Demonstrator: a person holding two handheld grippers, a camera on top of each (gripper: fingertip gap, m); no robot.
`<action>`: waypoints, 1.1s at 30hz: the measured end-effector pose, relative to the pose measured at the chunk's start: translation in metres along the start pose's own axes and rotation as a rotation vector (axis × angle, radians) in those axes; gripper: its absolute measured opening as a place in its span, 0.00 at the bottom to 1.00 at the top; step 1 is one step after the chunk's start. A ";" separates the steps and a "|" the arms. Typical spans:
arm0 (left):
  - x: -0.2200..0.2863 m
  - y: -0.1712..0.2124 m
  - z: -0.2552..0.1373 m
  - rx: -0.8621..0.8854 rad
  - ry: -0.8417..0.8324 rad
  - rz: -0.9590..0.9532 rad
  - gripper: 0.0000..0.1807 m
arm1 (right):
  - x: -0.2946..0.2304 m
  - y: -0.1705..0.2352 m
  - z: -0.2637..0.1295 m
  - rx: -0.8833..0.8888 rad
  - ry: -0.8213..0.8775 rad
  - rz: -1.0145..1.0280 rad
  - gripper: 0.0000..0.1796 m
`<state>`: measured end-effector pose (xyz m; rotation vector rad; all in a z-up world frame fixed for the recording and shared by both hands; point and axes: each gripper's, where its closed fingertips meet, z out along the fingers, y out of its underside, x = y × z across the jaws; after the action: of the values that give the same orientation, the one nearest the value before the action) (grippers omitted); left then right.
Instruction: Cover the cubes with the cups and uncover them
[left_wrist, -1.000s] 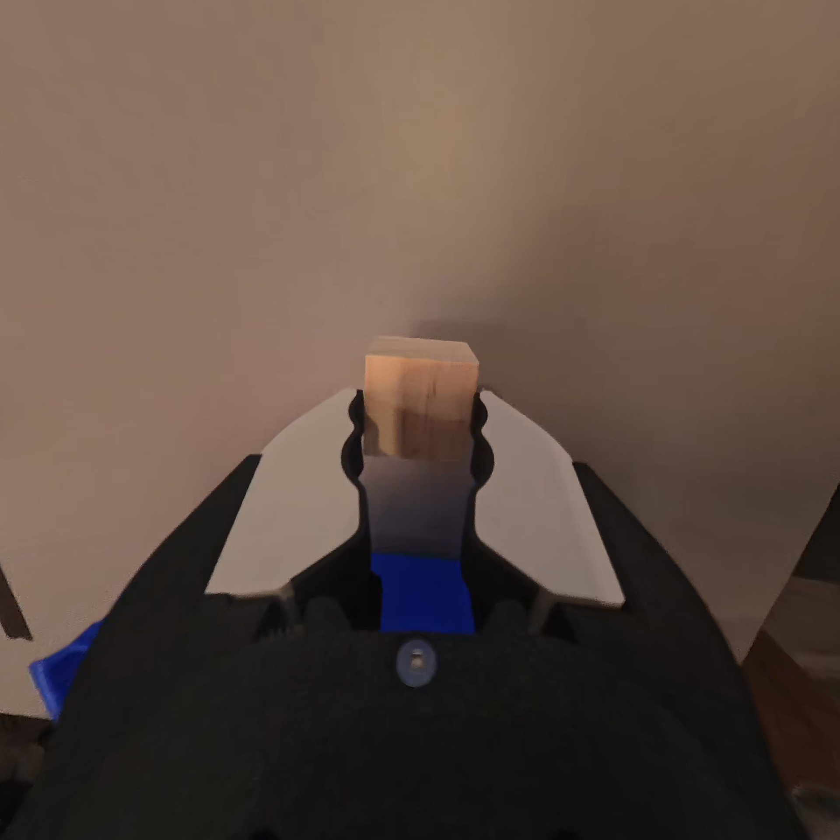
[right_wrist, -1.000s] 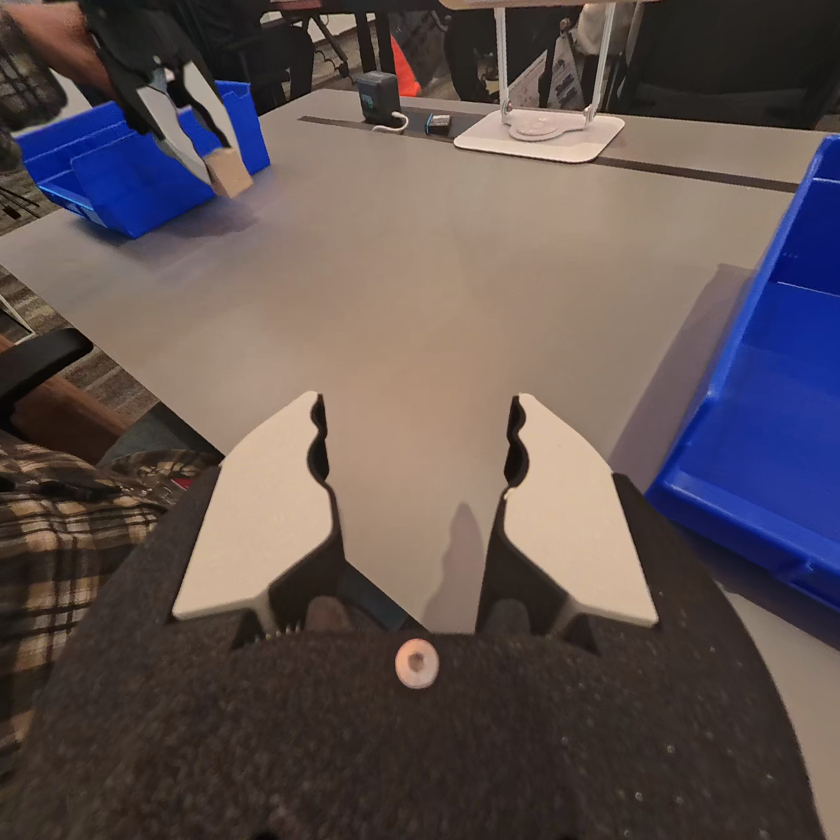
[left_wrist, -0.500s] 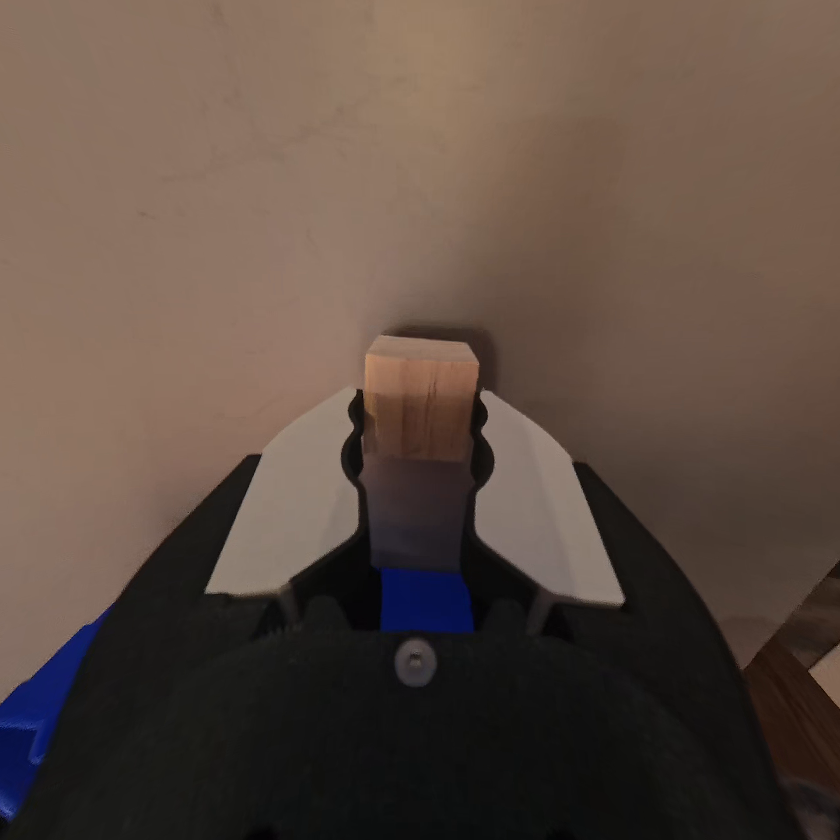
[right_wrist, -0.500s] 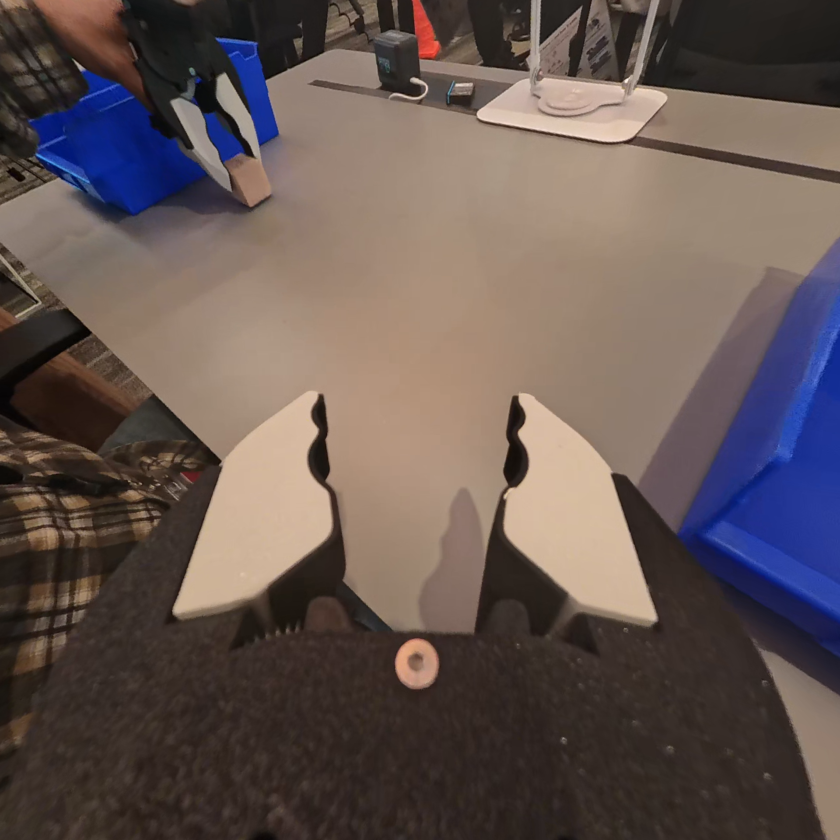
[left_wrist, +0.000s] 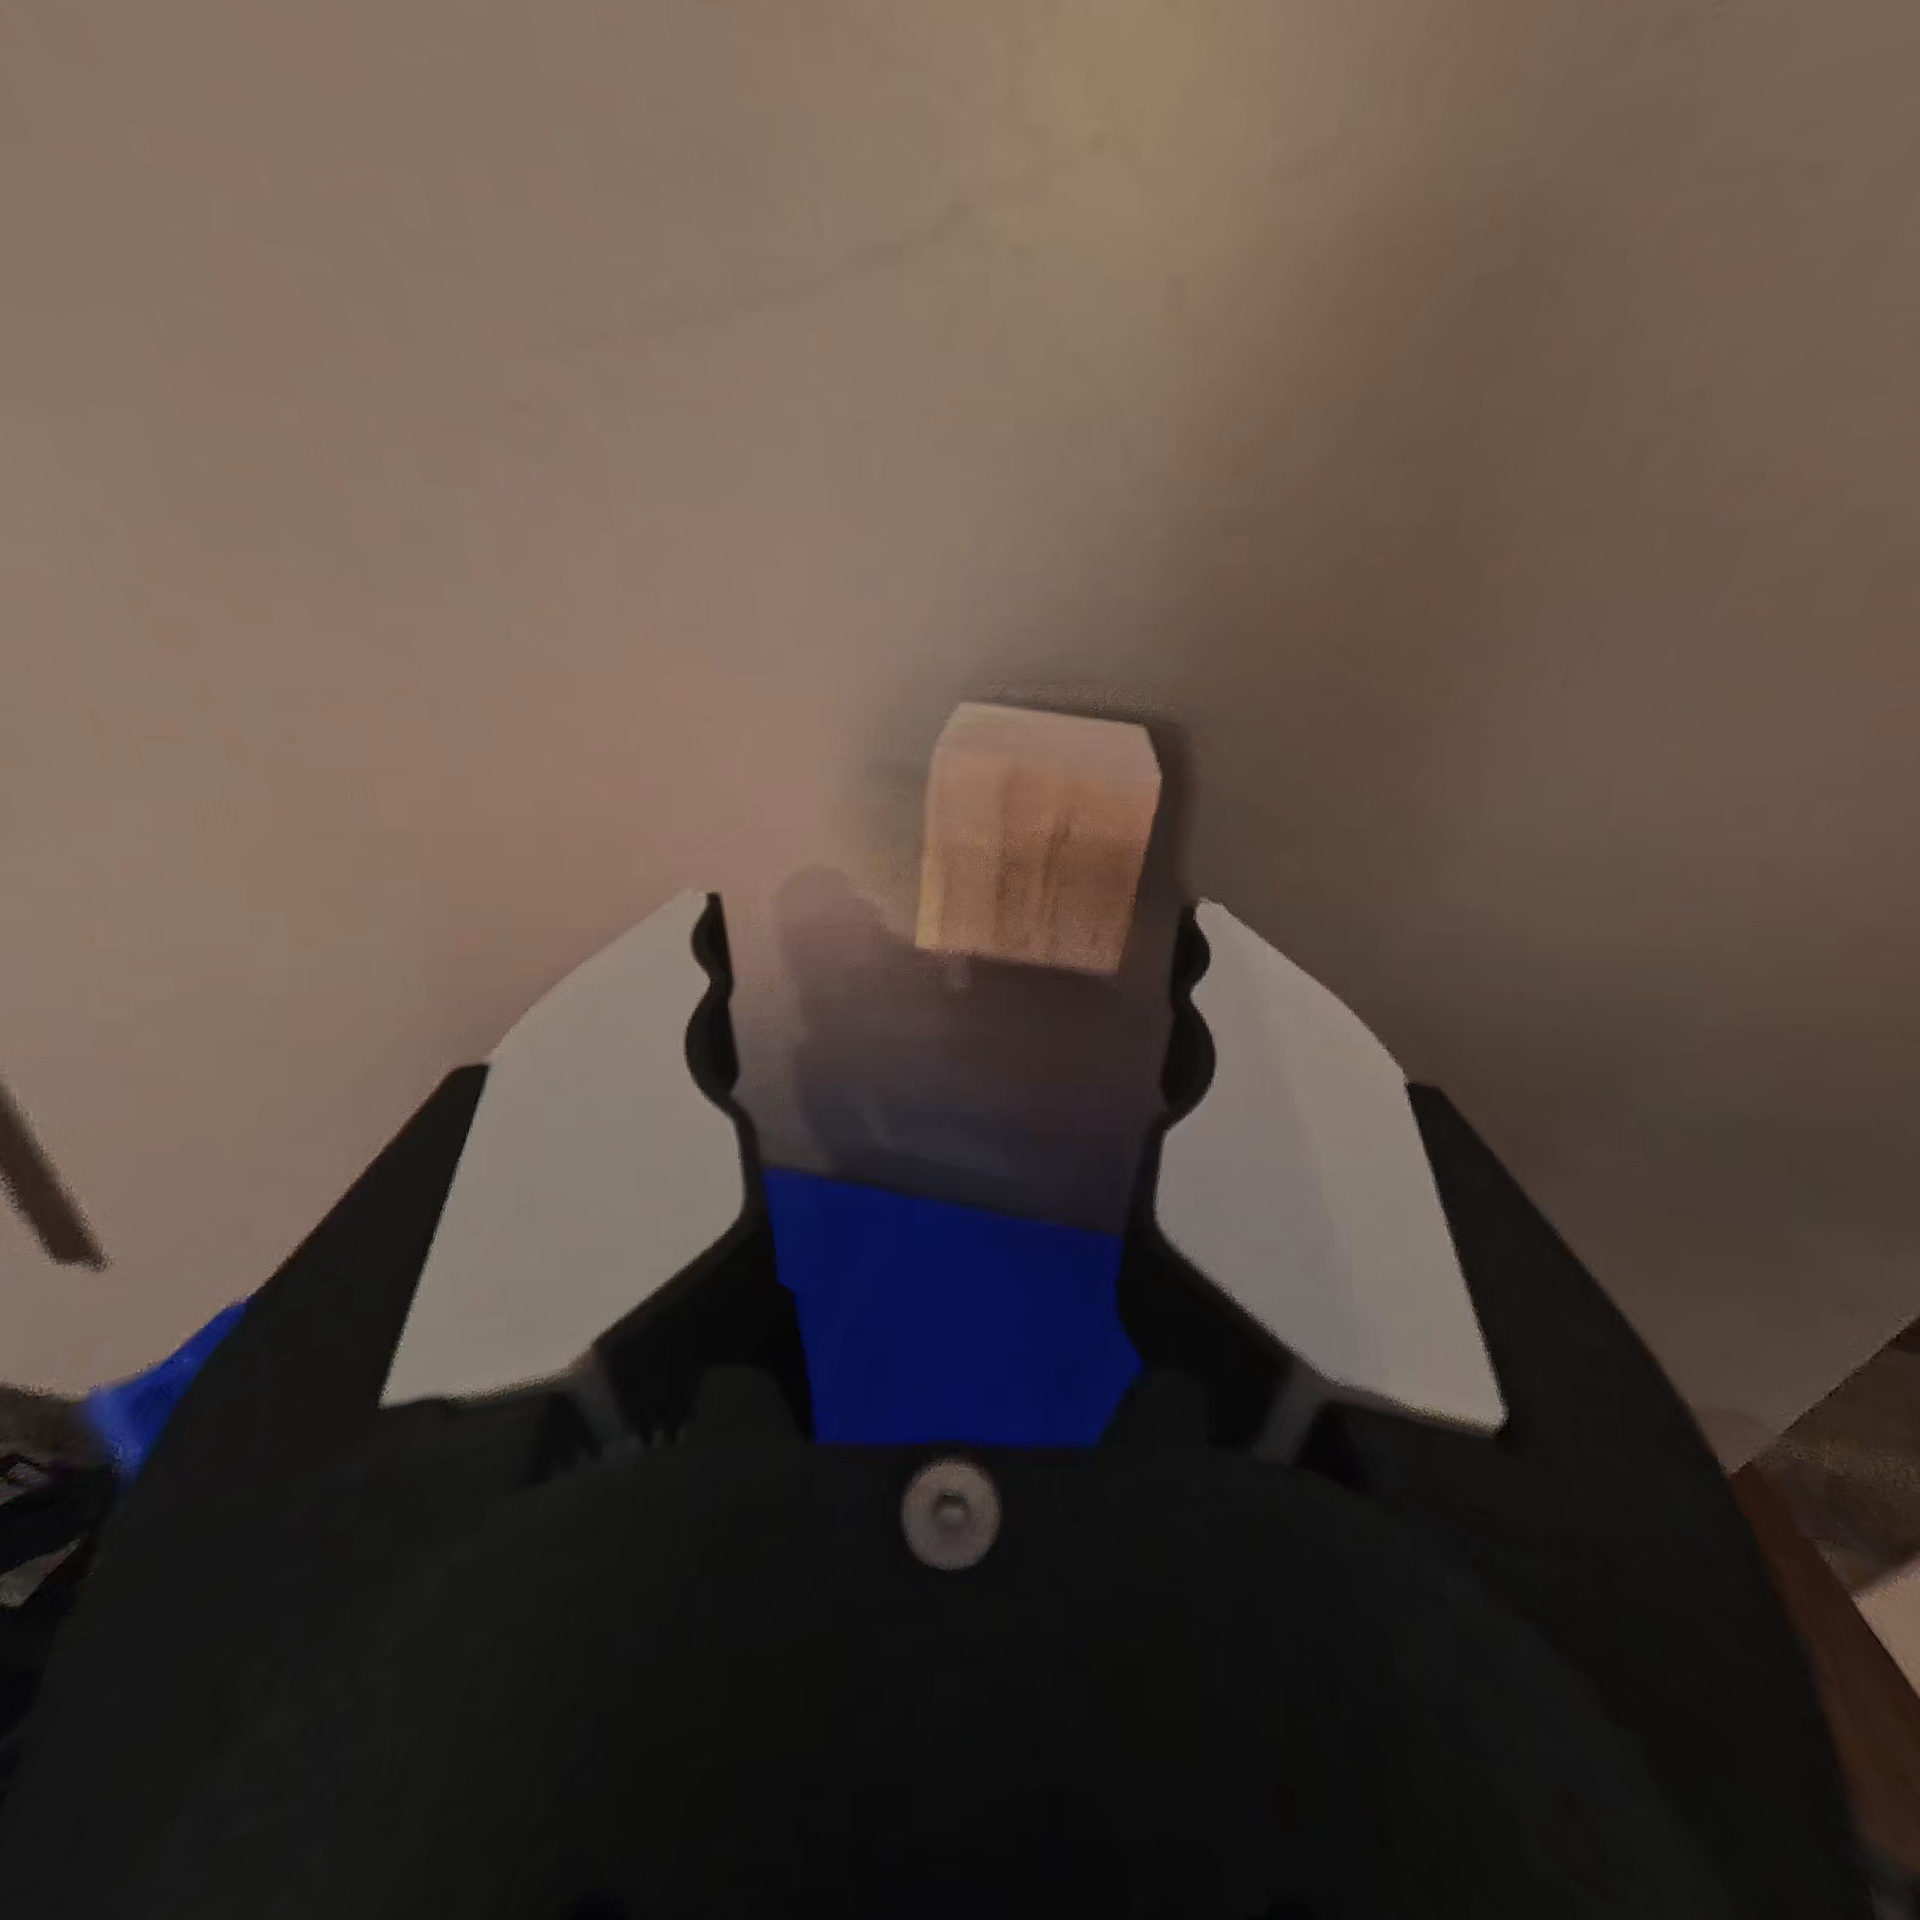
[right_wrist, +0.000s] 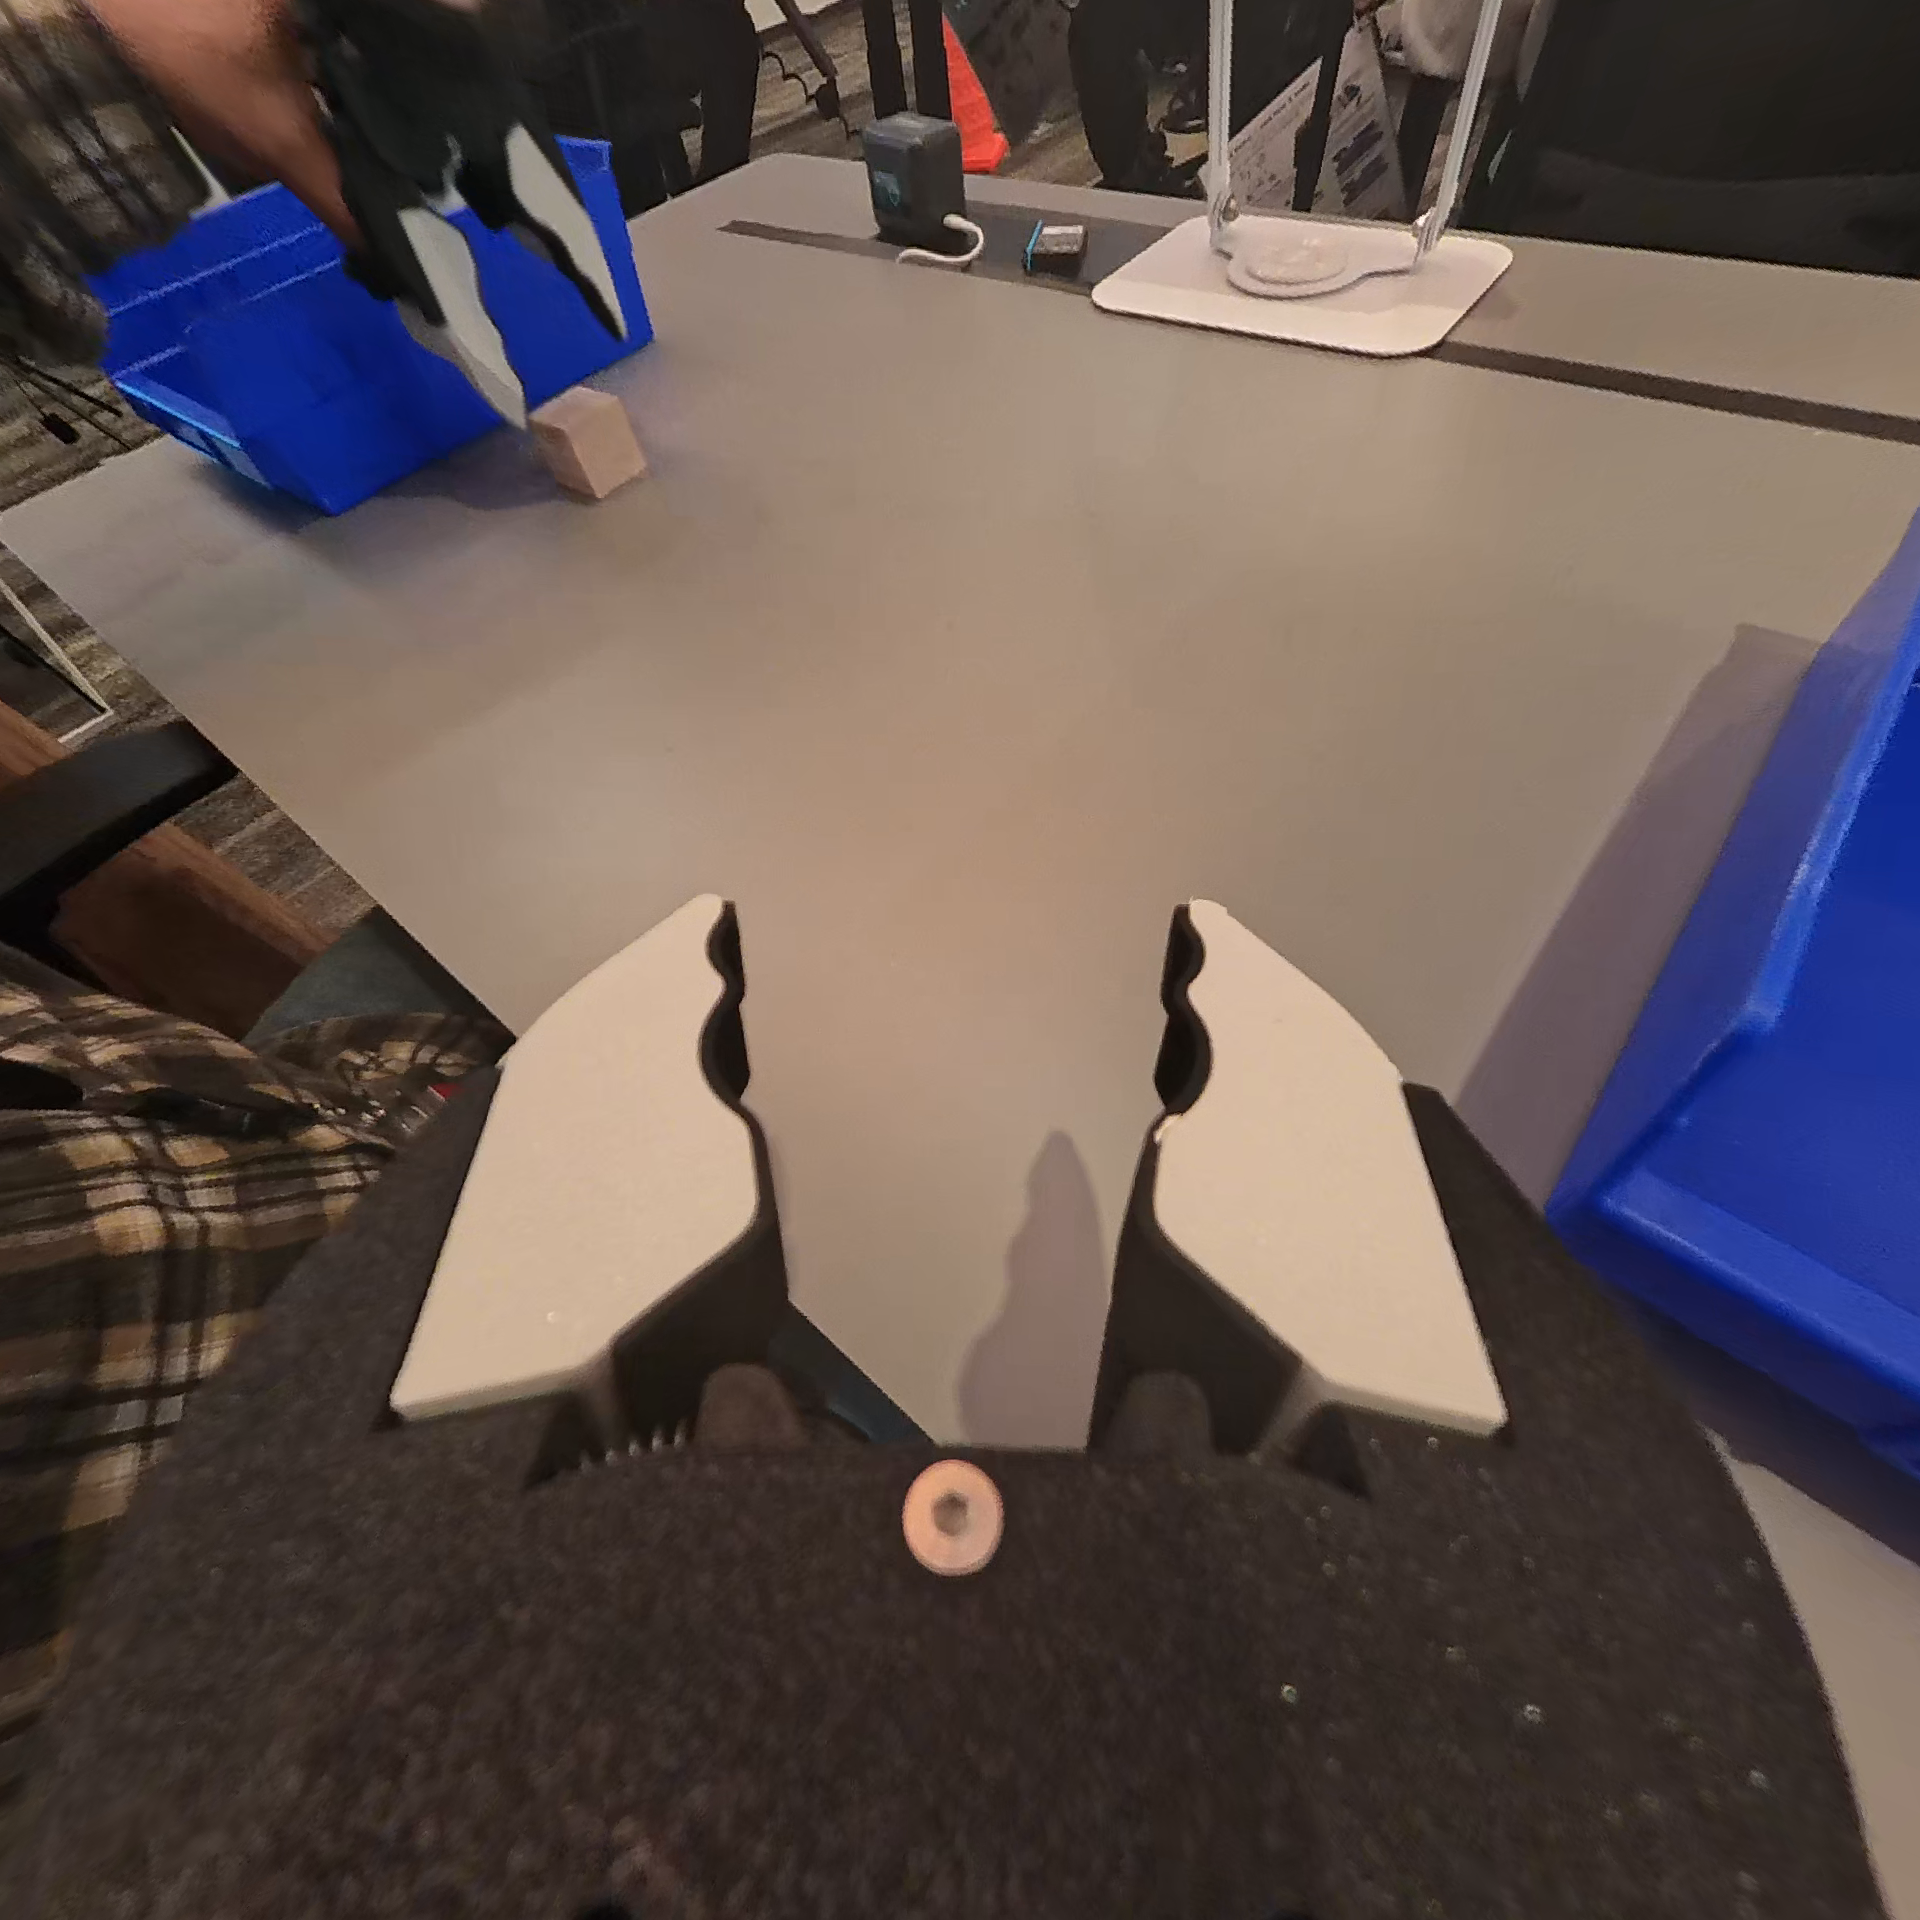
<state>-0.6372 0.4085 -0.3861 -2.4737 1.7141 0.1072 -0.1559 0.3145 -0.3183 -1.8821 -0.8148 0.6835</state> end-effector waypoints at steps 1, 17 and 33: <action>-0.006 0.000 -0.017 0.040 -0.036 -0.019 0.47 | 0.000 -0.001 -0.001 0.006 0.001 -0.001 0.43; -0.009 0.232 -0.066 0.198 -0.137 -1.394 0.41 | -0.008 -0.005 0.010 0.035 -0.072 -0.008 0.43; -0.014 0.232 -0.019 0.294 -0.258 -1.695 0.35 | 0.001 -0.005 0.006 0.068 -0.089 0.030 0.43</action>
<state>-0.8594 0.3389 -0.3813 -2.5728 -0.6763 -0.0166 -0.1608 0.3200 -0.3158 -1.8167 -0.8109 0.8092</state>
